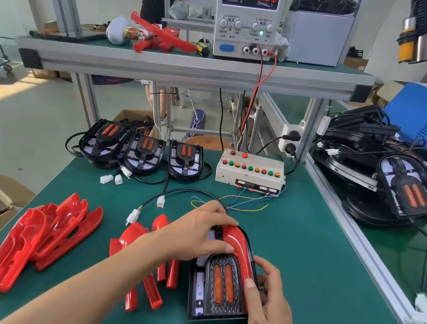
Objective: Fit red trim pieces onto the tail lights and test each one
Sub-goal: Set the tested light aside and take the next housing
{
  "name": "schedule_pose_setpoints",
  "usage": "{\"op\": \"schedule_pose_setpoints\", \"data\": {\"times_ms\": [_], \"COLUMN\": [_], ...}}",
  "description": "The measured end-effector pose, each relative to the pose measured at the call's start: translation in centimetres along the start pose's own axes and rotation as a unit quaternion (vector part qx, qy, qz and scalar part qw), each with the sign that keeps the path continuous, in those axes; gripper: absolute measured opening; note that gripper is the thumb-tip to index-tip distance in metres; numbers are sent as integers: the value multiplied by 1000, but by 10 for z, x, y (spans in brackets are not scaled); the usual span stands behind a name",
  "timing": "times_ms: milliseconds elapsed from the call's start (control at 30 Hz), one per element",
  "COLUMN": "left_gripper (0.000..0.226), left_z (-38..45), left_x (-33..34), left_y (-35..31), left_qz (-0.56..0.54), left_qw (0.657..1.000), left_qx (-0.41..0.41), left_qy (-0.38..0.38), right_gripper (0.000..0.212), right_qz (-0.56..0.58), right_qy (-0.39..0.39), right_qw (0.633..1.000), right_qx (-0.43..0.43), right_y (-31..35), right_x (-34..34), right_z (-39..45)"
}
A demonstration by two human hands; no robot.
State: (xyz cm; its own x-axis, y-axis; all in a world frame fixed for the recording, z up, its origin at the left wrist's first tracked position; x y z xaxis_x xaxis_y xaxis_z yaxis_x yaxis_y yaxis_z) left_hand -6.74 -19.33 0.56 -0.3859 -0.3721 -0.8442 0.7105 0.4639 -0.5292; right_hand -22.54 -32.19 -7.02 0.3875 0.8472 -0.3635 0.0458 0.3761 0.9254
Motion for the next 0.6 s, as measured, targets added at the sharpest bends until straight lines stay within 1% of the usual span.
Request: {"op": "schedule_pose_setpoints", "data": {"times_ms": [167,267,333,400,533,600], "left_gripper": [48,49,54,51,44,40], "left_z": [-2,-5,-7,-9,-11,-11], "left_x": [-5,-9,-12,-13,-12,-10], "left_y": [8,14,19,23,24,23], "left_qz": [-39,-76,-76,-95,-168,-236], "left_qw": [999,995,991,984,969,952], "left_qx": [-18,-61,-101,-143,-179,-195], "left_qy": [-11,-27,-51,-58,-14,7], "right_gripper": [39,43,48,50,49,48], "right_qz": [-14,-16,-15,-12,-6,2], "right_qy": [14,14,11,12,24,31], "right_qw": [1000,1000,1000,1000,1000,1000], "right_qx": [11,9,5,2,1,-2], "right_y": [-2,-3,-2,-1,-2,-1], "right_x": [-1,-1,-1,-1,-3,-3], "right_z": [0,0,-1,-1,-1,-2]}}
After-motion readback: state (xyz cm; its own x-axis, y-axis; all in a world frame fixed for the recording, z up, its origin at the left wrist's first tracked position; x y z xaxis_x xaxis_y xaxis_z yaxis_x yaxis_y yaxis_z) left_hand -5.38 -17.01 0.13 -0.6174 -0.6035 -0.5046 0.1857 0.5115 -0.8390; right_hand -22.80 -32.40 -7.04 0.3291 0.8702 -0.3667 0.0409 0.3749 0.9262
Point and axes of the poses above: each hand's wrist, its own z-axis towards the middle knuckle, its own x-axis out of the palm, y = z × x, the point moved 5 cm from there along z, towards the middle knuckle, and after that the axes turned 2 degrees about y, right-handed, at the moved point
